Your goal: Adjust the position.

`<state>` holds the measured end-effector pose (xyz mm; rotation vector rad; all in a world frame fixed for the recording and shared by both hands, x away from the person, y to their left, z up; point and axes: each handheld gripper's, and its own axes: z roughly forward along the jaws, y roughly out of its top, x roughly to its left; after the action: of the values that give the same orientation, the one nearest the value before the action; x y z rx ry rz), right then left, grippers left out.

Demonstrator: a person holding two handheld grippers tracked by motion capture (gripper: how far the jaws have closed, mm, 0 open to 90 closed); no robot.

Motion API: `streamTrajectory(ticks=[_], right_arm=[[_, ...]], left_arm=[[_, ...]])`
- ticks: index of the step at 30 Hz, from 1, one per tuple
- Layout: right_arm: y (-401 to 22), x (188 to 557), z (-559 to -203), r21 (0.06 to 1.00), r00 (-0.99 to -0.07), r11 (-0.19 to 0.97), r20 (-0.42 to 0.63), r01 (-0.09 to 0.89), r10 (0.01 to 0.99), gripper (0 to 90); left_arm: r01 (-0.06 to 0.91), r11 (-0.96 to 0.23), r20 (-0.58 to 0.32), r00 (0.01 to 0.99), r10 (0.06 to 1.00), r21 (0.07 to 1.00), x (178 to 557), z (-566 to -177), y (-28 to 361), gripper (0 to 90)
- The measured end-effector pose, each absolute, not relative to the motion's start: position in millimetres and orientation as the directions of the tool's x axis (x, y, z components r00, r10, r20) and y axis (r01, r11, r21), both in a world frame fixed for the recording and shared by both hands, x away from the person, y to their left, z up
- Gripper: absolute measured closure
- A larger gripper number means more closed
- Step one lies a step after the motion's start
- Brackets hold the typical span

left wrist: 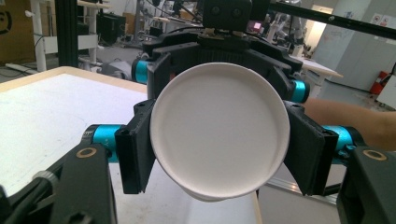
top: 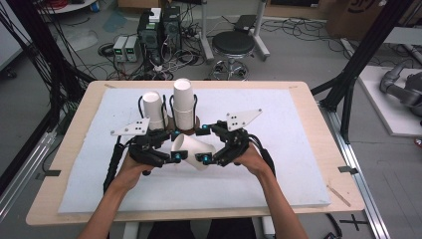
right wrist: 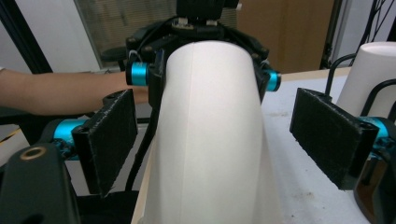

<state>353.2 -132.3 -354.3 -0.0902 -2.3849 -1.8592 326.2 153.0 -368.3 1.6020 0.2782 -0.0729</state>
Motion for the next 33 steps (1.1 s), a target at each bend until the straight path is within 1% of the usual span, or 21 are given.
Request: streamTrajectory(ticks=[16,19,21,25,26,29,33], right_arm=[[-119.2,351.4,-365.8,0.948,-0.988,0.294,0.145,0.121,-0.060,15.5],[-117.9,351.2,-368.5,0.938,-0.983,0.315,0.170,0.142,-0.065,15.5],[-117.6,351.0,-371.2,0.942,-0.983,0.303,0.171,0.143,-0.070,17.4],[-115.4,351.5,-374.9,0.935,-0.981,0.321,0.183,0.151,-0.071,17.4],[-114.6,352.0,-375.5,0.938,-0.982,0.318,0.173,0.141,-0.074,18.6],[-114.8,351.4,-375.4,0.935,-0.979,0.323,0.186,0.150,-0.083,23.4],[-115.4,351.2,-374.9,0.934,-0.980,0.325,0.182,0.145,-0.084,25.7]], left_arm=[[0.201,-0.018,-0.197,0.973,0.121,0.979,322.3,-361.2,153.6,33.9],[0.196,-0.013,-0.193,0.973,0.124,0.981,321.9,-359.8,154.7,33.9],[0.196,-0.010,-0.194,0.974,0.121,0.981,321.8,-358.9,155.0,33.9],[0.193,-0.019,-0.189,0.974,0.126,0.981,321.3,-359.1,154.9,33.9],[0.191,-0.019,-0.187,0.974,0.128,0.981,321.3,-359.0,155.1,33.9],[0.192,-0.015,-0.189,0.973,0.132,0.981,321.7,-359.1,155.9,33.9],[0.194,-0.021,-0.190,0.973,0.131,0.981,321.9,-359.4,156.1,34.1]])
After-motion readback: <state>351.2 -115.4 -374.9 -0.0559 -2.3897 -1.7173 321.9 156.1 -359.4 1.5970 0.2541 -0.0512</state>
